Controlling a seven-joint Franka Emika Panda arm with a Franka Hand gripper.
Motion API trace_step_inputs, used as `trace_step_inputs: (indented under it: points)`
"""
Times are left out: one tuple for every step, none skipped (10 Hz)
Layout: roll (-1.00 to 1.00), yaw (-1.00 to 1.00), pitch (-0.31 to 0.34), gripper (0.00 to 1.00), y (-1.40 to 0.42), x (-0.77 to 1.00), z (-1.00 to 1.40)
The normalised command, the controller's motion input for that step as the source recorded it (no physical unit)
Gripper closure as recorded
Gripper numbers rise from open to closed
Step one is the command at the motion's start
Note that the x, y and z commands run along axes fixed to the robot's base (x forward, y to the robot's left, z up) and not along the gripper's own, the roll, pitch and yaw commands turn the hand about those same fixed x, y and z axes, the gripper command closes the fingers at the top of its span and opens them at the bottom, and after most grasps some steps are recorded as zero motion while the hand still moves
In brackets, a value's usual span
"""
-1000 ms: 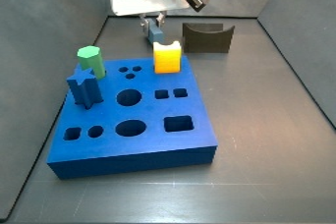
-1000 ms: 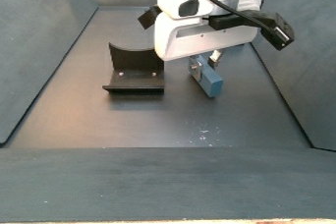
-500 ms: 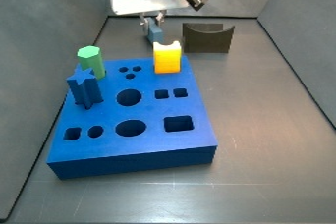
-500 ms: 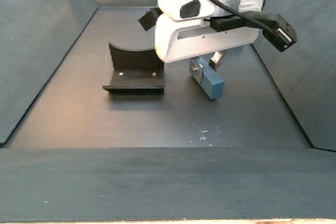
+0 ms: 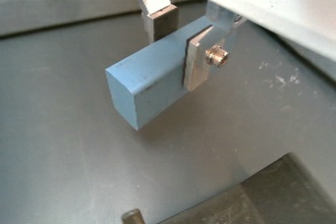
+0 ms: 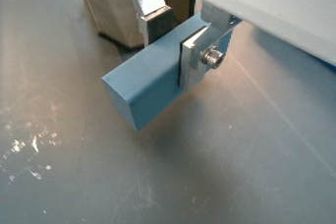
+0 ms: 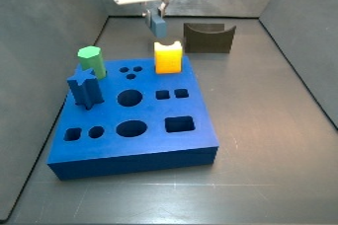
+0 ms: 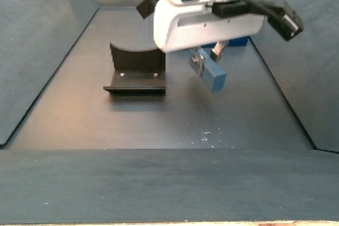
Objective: Pick up the rectangle object. Move up. Place the rectangle object on the fixture. Regrasp the rectangle object. Move to above the board. Insert the rectangle object.
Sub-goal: Place the rectangle object on the fixture.
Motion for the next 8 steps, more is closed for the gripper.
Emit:
trace_step_inputs:
  points:
    - [0.04,-0.03,0.065,1.00,-0.01,-0.01,1.00]
    - [0.06,-0.03,0.068,1.00,-0.01,-0.01,1.00]
    - [0.09,-0.03,0.071,1.00,-0.01,-0.02,1.00]
    - [0.11,-0.02,0.066,1.00,0.00,-0.02,1.00]
    - [0.13,-0.02,0.073,1.00,0.00,-0.03,1.00]
    - [0.15,-0.01,0.077,1.00,0.00,-0.03,1.00]
    - [0.16,0.00,0.079,1.00,0.00,-0.03,1.00]
    - [0.18,0.00,0.089,1.00,0.00,-0.03,0.92]
